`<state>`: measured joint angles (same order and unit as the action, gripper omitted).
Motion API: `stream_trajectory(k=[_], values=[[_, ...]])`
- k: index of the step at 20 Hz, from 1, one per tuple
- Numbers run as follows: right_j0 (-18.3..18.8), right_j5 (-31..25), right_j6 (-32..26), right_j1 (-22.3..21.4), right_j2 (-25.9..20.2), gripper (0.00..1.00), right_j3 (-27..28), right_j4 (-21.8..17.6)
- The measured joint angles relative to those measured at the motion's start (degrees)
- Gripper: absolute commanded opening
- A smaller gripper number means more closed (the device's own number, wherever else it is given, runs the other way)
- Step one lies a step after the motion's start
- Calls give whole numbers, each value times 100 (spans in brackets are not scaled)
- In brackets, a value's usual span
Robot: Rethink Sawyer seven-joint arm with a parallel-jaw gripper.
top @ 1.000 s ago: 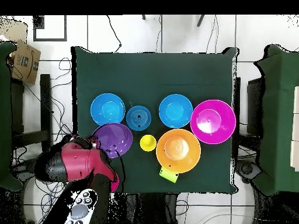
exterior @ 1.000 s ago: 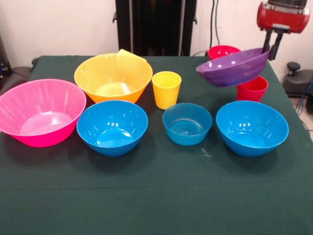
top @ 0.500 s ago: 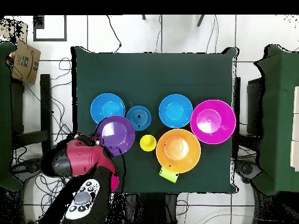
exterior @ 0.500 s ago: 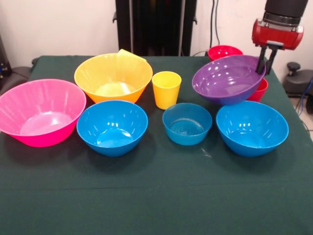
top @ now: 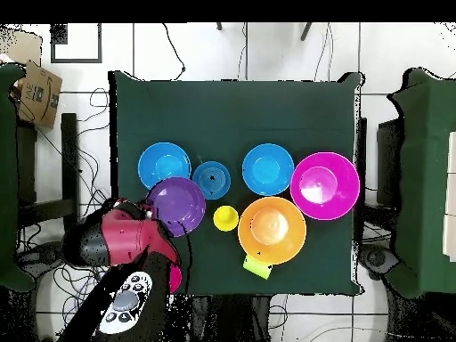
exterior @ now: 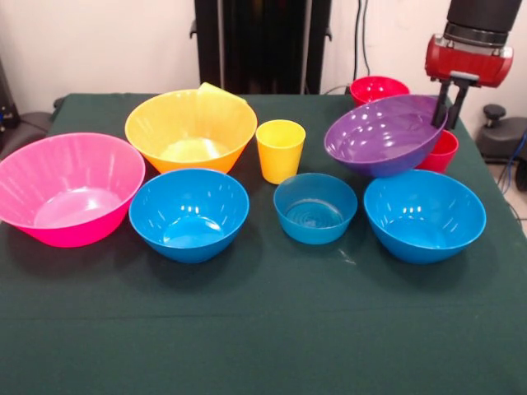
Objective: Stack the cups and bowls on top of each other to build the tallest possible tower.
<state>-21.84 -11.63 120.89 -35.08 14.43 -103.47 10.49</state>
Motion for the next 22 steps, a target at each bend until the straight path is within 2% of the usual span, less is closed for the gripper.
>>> stream_trajectory(k=[22], values=[[-139,-1,0,-5,121,0,165,209]])
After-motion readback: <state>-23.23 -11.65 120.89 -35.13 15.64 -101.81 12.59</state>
